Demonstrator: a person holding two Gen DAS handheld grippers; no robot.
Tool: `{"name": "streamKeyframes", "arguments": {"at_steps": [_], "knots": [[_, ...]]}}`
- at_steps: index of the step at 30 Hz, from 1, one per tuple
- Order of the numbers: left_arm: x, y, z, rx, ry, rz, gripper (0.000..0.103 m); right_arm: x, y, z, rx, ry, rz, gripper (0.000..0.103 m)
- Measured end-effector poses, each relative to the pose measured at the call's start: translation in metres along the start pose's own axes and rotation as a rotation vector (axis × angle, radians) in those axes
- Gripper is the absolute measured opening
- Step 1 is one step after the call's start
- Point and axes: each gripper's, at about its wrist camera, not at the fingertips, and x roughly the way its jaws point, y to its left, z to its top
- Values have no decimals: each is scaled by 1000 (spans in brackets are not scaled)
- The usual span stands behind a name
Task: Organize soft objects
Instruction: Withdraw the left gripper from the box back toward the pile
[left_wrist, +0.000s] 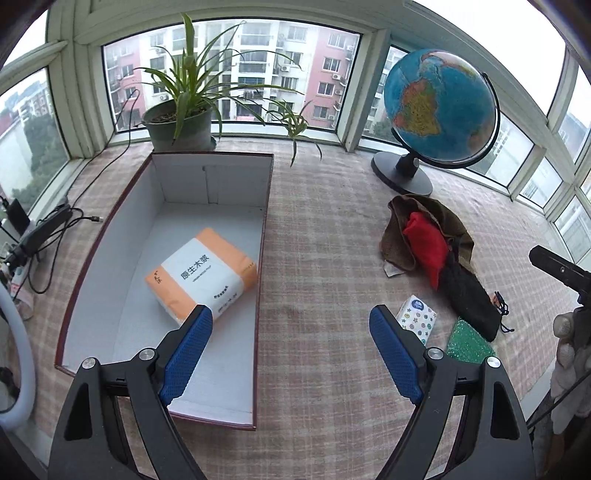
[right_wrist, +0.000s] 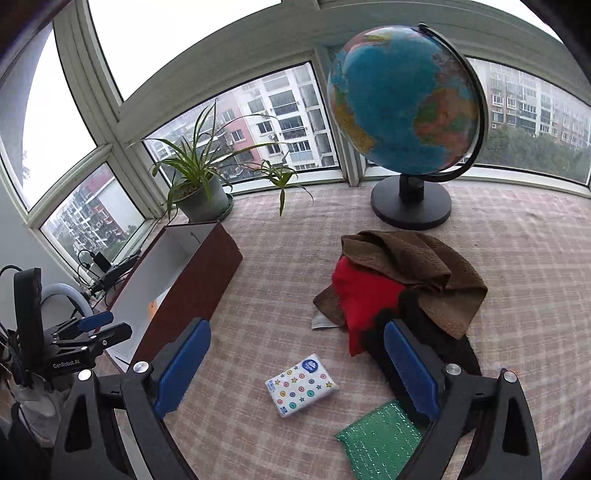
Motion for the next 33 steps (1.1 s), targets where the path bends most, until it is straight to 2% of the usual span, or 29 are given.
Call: {"name": "streamKeyframes", "arguments": {"at_steps": [7,17,24,33], "knots": [[21,-48,-7,85,51,-47,87,-36,-76,-31,65,17,-148,93],[58,-111,-22,213,147,-87,87,-48,-149,-71,94,93,-297,93],[80,-152,-38,287,200,-95,87,-41,-183,-87,90,144,-338,93],[104,-175,-41,393,217,-3,87,-16,-200,-93,24,227,-351,93]]}}
